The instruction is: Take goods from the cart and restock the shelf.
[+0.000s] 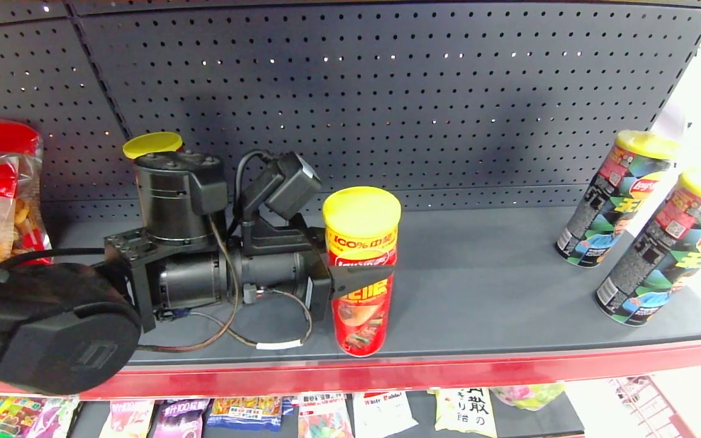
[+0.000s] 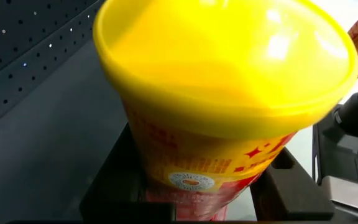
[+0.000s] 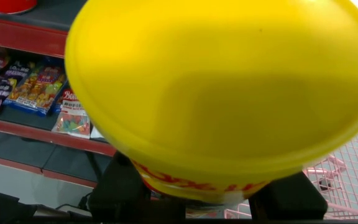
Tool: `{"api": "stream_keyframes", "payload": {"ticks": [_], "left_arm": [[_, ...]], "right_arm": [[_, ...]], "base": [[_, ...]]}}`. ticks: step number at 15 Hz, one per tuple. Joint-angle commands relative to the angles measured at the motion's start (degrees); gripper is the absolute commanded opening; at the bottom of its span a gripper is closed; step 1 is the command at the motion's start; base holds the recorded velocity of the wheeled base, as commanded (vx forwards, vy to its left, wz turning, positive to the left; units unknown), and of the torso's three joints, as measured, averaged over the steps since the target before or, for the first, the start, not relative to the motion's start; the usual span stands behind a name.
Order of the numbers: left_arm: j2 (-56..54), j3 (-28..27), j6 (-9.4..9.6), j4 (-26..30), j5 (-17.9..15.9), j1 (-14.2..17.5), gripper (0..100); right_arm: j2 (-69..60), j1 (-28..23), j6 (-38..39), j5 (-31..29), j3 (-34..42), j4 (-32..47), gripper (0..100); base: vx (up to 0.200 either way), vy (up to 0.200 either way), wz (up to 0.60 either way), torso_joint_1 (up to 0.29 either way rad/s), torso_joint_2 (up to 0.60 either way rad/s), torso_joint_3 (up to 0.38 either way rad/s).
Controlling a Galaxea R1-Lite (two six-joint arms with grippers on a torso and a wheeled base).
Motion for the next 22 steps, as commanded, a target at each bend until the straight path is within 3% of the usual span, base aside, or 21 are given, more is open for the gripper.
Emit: {"api": "stream_keyframes", "payload": {"ticks": [1, 10, 11, 17, 20, 22], "left_arm": [[-0.4, 0.3, -0.21, 0.0, 0.0, -0.5, 0], [0.3, 1.8, 0.05, 0.0, -0.5, -0.5, 0], [0.3, 1.7, 0.14, 0.0, -0.4, -0.6, 100], [-0.4, 3.8, 0.05, -1.2, 1.0, -0.2, 100], [-4.8, 14.8, 0.23, -7.8, 1.4, 4.6, 100], [-7.8, 21.3, 0.05, -12.8, 2.4, 6.1, 100]], "right_arm": [[0.1, 0.0, 0.0, 0.1, 0.0, 0.1, 0], [0.1, 0.0, 0.0, 0.0, 0.1, 0.1, 0], [0.1, 0.0, 0.0, 0.0, 0.1, 0.1, 0], [1.3, 0.1, 0.0, 1.3, -0.5, 0.0, 0], [11.5, 0.9, -0.1, 5.2, -5.9, -0.6, 0], [18.7, 1.0, -0.1, 7.5, -9.2, -3.4, 0]], "base": [[0.0, 0.0, 0.0, 0.0, 0.0, 0.0], [0.0, 0.0, 0.0, 0.0, 0.0, 0.0], [0.0, 0.0, 0.0, 0.0, 0.0, 0.0], [0.0, 0.0, 0.0, 0.0, 0.0, 0.009], [0.0, 0.0, 0.0, 0.0, 0.0, 0.0], [0.0, 0.0, 0.0, 0.0, 0.0, 0.0]]}}
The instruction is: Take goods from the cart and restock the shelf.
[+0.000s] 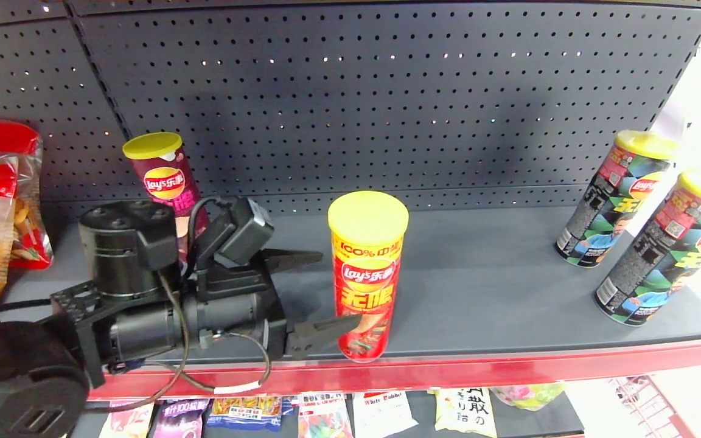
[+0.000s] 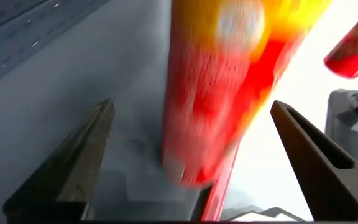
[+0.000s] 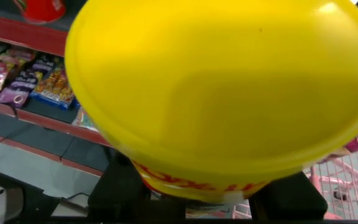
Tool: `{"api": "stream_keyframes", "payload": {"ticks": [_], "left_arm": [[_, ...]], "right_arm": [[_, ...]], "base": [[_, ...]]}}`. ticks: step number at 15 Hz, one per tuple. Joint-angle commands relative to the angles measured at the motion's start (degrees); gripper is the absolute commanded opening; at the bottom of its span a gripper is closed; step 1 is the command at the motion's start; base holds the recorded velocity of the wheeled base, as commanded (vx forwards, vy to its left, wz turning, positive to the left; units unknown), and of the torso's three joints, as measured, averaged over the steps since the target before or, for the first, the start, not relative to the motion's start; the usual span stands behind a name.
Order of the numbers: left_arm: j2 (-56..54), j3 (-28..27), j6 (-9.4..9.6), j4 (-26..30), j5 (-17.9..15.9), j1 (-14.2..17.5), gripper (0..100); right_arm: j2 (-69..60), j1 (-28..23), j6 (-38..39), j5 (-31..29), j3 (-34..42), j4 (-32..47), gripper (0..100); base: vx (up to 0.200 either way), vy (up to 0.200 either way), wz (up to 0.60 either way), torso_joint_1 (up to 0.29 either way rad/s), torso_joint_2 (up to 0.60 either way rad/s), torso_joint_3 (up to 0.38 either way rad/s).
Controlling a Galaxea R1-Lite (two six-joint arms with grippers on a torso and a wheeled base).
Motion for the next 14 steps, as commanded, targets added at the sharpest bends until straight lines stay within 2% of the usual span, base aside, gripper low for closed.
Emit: {"api": "stream_keyframes", "payload": {"ticks": [1, 2, 3, 5, 6, 7, 8, 9, 11, 14], "left_arm": [[-5.2, 7.5, -0.24, -3.6, 0.8, 2.2, 100], [-9.2, 11.9, -0.51, -3.8, 1.5, 2.3, 100], [-10.8, 13.5, -0.68, -3.7, 2.0, 2.3, 100], [-18.4, 20.0, -0.77, -2.2, 4.6, 2.2, 100], [-21.5, 21.0, -0.77, -0.4, 6.5, 2.2, 100], [-21.8, 21.0, -0.77, -0.1, 6.8, 2.2, 100], [-26.0, 20.7, -0.77, 5.2, 12.1, 2.2, 100], [-30.8, 20.3, -0.68, 12.1, 13.9, 2.2, 100], [-35.0, 20.4, -0.77, 17.7, 13.8, 2.0, 100], [-37.6, 21.1, -1.04, 19.2, 13.7, 2.0, 100]], "right_arm": [[12.1, 0.7, 0.0, 3.5, -5.6, -2.5, 0], [19.5, 1.9, 0.0, 6.6, -10.7, -3.1, 0], [22.1, 2.6, -0.1, 7.2, -12.9, -3.1, 0], [33.8, 7.0, -0.3, 7.6, -21.2, -4.8, 0], [38.3, 7.3, -0.2, 7.8, -23.5, -7.0, 0], [38.6, 7.3, -0.2, 7.8, -23.7, -7.2, 0], [44.4, 8.3, 0.0, 7.9, -26.6, -11.0, 0], [51.0, 9.5, 0.0, 7.9, -30.0, -14.4, 0], [58.7, 9.8, 0.0, 8.1, -33.9, -18.0, 0], [66.3, 11.9, 0.0, 8.9, -38.9, -20.7, 0]], "base": [[0.0, 0.0, 0.0, 0.0, 0.0, 0.0], [0.0, 0.0, 0.0, 0.0, 0.0, 0.0], [0.0, 0.0, 0.0, 0.0, 0.0, 0.0], [0.0, 0.0, 0.0, 0.0, 0.0, 0.0], [0.0, 0.0, 0.0, 0.0, 0.0, 0.0], [0.0, 0.0, 0.0, 0.0, 0.0, 0.0], [0.0, 0.0, 0.0, 0.0, 0.0, 0.0], [0.0, 0.0, 0.0, 0.0, 0.0, 0.0], [0.0, 0.0, 0.0, 0.0, 0.0, 0.0], [0.0, 0.0, 0.0, 0.0, 0.0, 0.0]]}}
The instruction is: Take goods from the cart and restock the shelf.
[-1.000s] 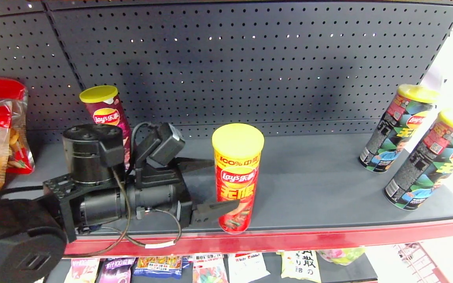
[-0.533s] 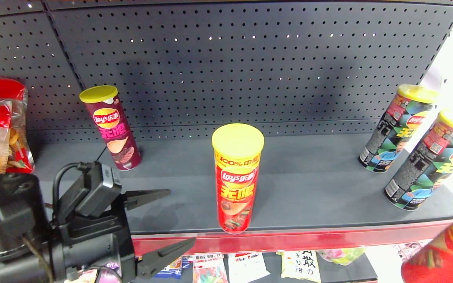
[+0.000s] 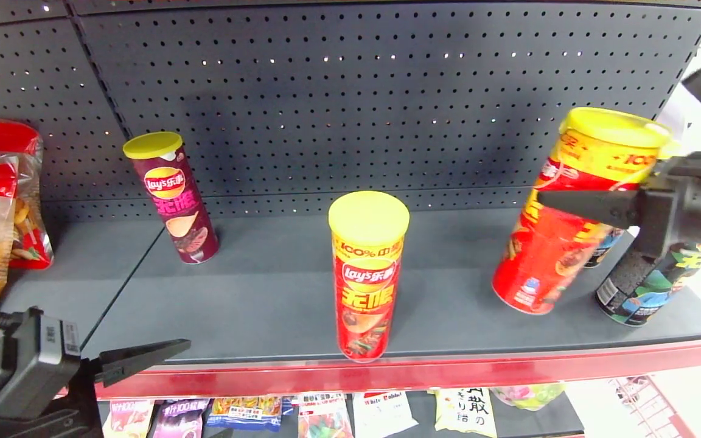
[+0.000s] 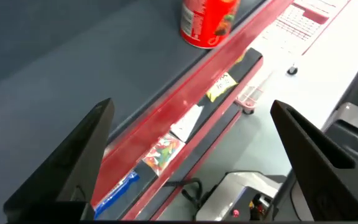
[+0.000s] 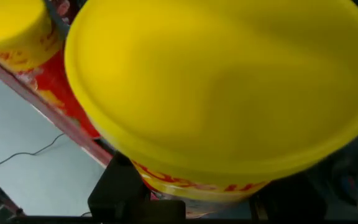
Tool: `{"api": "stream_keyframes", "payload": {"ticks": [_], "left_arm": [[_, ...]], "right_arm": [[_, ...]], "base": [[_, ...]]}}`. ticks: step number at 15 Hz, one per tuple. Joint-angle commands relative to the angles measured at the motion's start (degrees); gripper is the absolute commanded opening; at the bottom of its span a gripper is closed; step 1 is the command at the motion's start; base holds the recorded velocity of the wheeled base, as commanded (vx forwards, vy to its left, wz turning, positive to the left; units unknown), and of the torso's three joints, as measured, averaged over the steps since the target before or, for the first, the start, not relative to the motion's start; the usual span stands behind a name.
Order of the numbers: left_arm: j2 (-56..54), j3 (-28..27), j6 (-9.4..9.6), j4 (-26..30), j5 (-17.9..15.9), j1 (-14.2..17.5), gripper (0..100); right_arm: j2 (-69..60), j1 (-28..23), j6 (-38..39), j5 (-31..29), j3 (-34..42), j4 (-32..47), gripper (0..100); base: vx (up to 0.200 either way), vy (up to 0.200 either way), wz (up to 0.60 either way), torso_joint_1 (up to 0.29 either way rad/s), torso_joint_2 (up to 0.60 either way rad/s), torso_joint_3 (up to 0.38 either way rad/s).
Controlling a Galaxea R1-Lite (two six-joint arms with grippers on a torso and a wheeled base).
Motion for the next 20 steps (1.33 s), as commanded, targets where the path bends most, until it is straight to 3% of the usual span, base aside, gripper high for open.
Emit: {"api": "stream_keyframes", "payload": {"ticks": [1, 6, 12, 20], "left_arm": [[-3.1, -0.1, -0.05, 0.4, 0.1, 0.0, 100], [-3.0, 0.1, -0.14, 0.5, 0.3, 0.0, 100], [-3.1, 0.1, -0.14, 0.5, 0.5, 0.1, 100], [-2.7, 0.1, -0.58, 0.5, 0.5, 0.2, 100]], "right_arm": [[13.5, 3.2, -0.2, 0.3, -8.5, -1.7, 0], [24.4, 7.0, -0.3, 0.3, -20.6, -1.7, 0], [33.9, 10.6, -0.4, 0.1, -29.6, -2.2, 0], [35.9, 12.5, -0.5, -0.1, -28.4, -5.6, 0]], "base": [[0.0, 0.0, 0.0, 0.0, 0.0, 0.0], [0.0, 0.0, 0.0, 0.0, 0.0, 0.0], [0.0, 0.0, 0.0, 0.0, 0.0, 0.0], [0.0, 0.0, 0.0, 0.0, 0.0, 0.0]]}}
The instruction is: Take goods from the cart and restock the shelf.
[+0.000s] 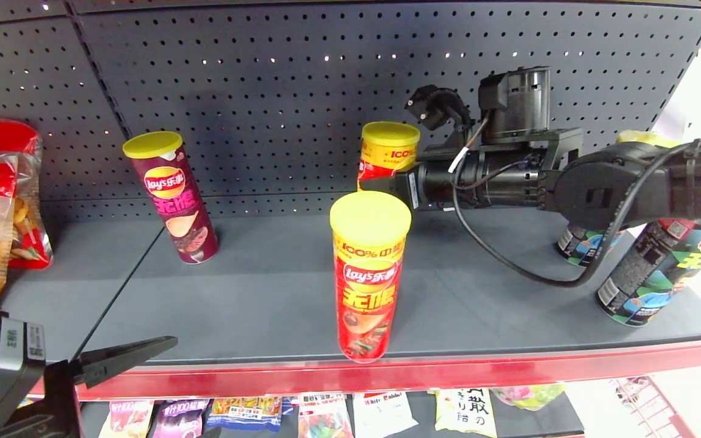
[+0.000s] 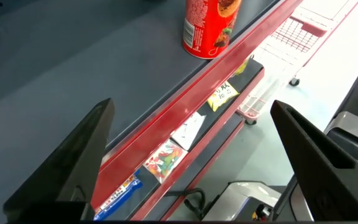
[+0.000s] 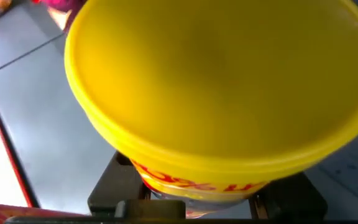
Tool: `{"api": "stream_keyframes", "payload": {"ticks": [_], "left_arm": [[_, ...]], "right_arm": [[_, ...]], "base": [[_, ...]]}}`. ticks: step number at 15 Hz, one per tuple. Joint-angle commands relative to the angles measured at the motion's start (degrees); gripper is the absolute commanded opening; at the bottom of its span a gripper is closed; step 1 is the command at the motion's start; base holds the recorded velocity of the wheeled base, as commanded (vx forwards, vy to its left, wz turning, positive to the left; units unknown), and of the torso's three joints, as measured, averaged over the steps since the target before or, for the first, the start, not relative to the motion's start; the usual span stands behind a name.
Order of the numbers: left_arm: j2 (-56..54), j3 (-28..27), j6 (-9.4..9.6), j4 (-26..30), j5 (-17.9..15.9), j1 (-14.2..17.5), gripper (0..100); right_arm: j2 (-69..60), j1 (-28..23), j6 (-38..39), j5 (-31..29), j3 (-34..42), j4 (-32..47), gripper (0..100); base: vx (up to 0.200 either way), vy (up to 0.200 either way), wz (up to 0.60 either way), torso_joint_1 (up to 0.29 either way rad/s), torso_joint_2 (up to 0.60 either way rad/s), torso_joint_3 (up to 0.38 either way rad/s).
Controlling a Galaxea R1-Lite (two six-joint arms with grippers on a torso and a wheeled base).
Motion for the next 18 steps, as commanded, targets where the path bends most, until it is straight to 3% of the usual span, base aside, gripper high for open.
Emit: {"api": "stream_keyframes", "payload": {"ticks": [1, 8, 9, 13, 18], "left_arm": [[0.3, -0.1, -0.03, -0.1, 0.0, 0.0, 100], [0.4, -0.1, -0.29, 0.0, -0.1, 0.0, 100], [0.4, -0.1, -0.38, 0.0, -0.1, 0.0, 100], [0.4, 0.1, -0.47, 0.0, -0.1, 0.1, 100], [1.0, -0.4, -1.35, 1.8, 0.0, 0.1, 100]], "right_arm": [[-0.1, 0.4, 0.1, 0.0, 1.5, -0.2, 0], [-0.4, 0.6, 0.0, 0.0, 4.7, -2.8, 0], [-0.5, 0.9, 0.0, 0.0, 4.9, -2.8, 100], [-2.6, 1.2, 0.3, -0.3, 6.7, -2.8, 100], [-11.6, 1.3, 0.7, -3.8, 17.2, -2.8, 100]], "base": [[0.0, 0.0, 0.0, 0.0, 0.0, 0.0], [0.0, 0.0, 0.0, 0.0, 0.0, 0.0], [0.0, 0.0, 0.0, 0.0, 0.0, 0.0], [0.0, 0.0, 0.0, 0.0, 0.0, 0.0], [0.0, 0.0, 0.0, 0.0, 0.0, 0.0]]}}
